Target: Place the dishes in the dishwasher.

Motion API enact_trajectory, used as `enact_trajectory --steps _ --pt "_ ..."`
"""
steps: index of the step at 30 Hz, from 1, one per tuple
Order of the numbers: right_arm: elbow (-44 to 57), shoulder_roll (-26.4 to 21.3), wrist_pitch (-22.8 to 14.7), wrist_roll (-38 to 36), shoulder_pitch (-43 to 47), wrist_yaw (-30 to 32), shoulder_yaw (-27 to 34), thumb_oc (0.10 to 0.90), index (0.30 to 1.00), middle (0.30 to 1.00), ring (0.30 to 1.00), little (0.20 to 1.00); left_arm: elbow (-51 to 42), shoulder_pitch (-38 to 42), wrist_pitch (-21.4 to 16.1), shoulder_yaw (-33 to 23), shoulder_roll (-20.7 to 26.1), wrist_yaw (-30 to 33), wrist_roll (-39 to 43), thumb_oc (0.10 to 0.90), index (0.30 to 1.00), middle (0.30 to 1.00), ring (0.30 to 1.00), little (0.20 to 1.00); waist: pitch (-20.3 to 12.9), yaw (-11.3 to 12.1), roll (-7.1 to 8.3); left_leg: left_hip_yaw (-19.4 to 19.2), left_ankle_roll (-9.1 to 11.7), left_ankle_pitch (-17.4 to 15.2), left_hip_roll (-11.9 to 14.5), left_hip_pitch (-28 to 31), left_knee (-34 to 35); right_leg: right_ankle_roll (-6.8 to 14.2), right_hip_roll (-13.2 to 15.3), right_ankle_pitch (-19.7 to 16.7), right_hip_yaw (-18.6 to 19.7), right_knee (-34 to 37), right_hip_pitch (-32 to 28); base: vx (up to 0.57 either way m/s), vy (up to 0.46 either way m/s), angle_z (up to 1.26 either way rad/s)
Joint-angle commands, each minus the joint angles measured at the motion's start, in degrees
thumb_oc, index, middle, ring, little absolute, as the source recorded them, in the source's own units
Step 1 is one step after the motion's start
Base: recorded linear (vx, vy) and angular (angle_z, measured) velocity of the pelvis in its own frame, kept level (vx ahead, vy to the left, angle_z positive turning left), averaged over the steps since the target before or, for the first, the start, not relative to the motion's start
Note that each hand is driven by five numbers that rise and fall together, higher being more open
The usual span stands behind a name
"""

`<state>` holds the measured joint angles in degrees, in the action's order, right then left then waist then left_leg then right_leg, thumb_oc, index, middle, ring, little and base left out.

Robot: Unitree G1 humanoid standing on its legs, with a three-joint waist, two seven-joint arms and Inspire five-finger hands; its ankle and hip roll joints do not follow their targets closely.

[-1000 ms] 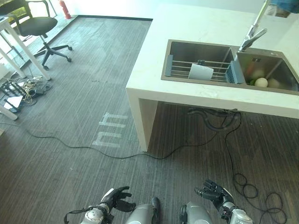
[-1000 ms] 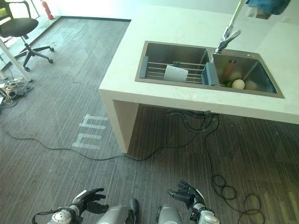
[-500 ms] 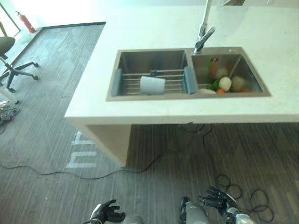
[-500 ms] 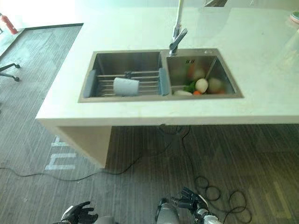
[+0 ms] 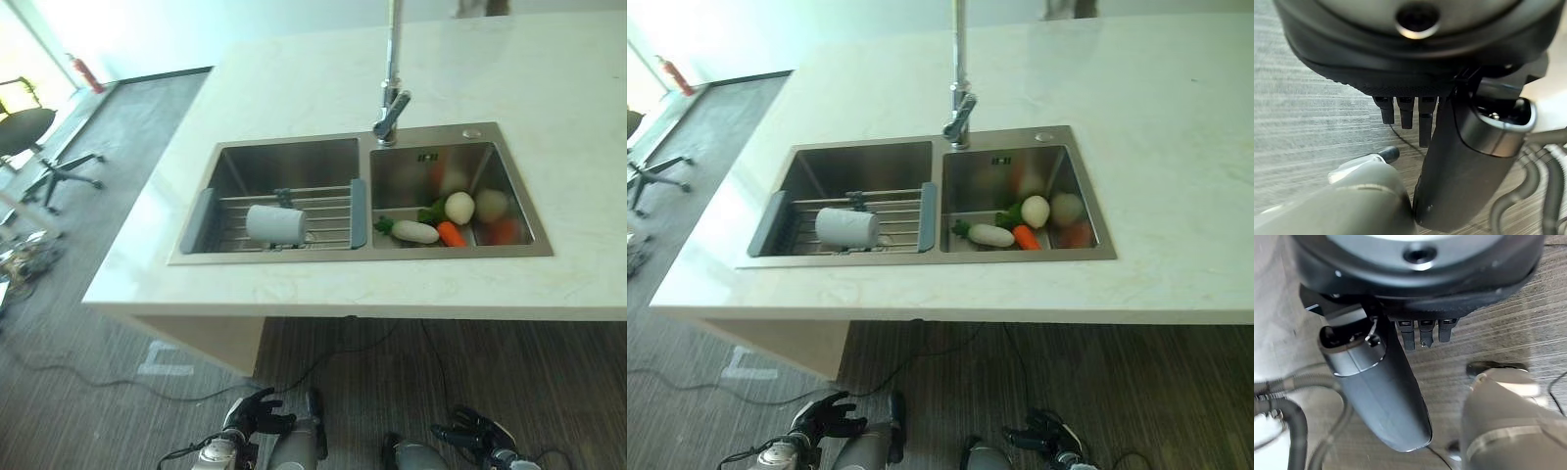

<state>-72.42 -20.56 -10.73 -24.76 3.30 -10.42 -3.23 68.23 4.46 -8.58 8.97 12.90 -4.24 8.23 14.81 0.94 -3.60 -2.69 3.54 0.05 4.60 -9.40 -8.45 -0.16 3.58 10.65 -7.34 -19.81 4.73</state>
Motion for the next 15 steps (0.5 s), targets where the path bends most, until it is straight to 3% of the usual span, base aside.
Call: enact_trajectory --steps 1,3,5,7,9,15 --pt "2.4 0.1 -2.7 2.5 -1.1 -1.3 0.7 0.8 0.9 0.9 0.9 0.9 -1.3 -3.9 -0.6 1.0 4.7 3.0 0.2 0.8 0.9 0.9 0.9 0.9 -1.5 0.9 1.05 1.3 -2.6 -8.9 -1.6 -2.5 -8.7 6.9 4.8 0.9 -3.4 2.6 -2.1 0.15 0.145 -0.21" --pt "2.3 0.6 -3.3 1.7 -0.9 -1.4 0.4 0.8 0.9 0.9 0.9 0.9 -1.4 -3.8 -0.7 1.1 5.7 3.2 -0.4 0.8 0.9 0.9 0.9 0.9 -1.5 1.2 0.75 1.9 -3.7 -9.5 -2.1 -1.8 -8.7 7.2 4.7 -0.2 -4.1 2.6 -3.5 0.14 0.136 -0.07" --pt "3.0 0.7 -3.2 0.6 -0.7 -1.9 0.2 0.8 0.9 0.9 0.9 0.9 -1.4 -3.7 -0.8 1.6 6.8 3.4 -0.2 0.8 0.9 0.9 0.9 0.9 -0.6 0.5 -0.18 3.2 -5.2 -10.5 -2.5 -0.9 -8.7 7.7 3.6 -4.5 -4.4 2.6 -3.5 0.1 0.074 -0.04" --pt "3.3 0.6 -3.3 0.2 0.1 -2.5 -0.1 0.8 0.9 0.9 0.9 0.9 -1.4 -3.4 -0.7 1.9 7.4 4.0 1.3 0.8 0.9 0.9 0.9 0.9 0.0 0.4 0.11 2.8 -5.1 -10.7 -2.7 -1.0 -8.7 7.7 4.2 -3.7 -4.2 2.6 -0.5 -0.02 -0.038 0.04" --pt "3.8 0.2 -3.1 1.1 1.5 -3.2 -1.0 0.8 0.9 0.9 0.9 0.9 -1.7 -2.5 -0.2 1.1 8.0 3.9 2.8 0.8 0.9 0.9 0.9 0.9 1.1 0.0 1.35 1.9 -4.8 -11.7 -3.5 -1.1 -8.7 8.8 5.9 -5.3 -2.7 2.6 5.6 -0.07 -0.108 -0.12" --pt "3.3 0.4 -0.9 0.5 1.6 -1.6 -1.1 0.8 0.9 0.9 0.9 0.9 -0.3 -2.2 1.2 -0.4 6.0 3.9 5.1 0.8 0.9 0.9 0.9 0.9 -0.7 0.3 2.9 -1.5 -3.4 -11.3 -1.8 -2.6 -8.7 8.5 6.2 -2.5 -2.2 2.6 6.9 0.04 -0.125 0.0"
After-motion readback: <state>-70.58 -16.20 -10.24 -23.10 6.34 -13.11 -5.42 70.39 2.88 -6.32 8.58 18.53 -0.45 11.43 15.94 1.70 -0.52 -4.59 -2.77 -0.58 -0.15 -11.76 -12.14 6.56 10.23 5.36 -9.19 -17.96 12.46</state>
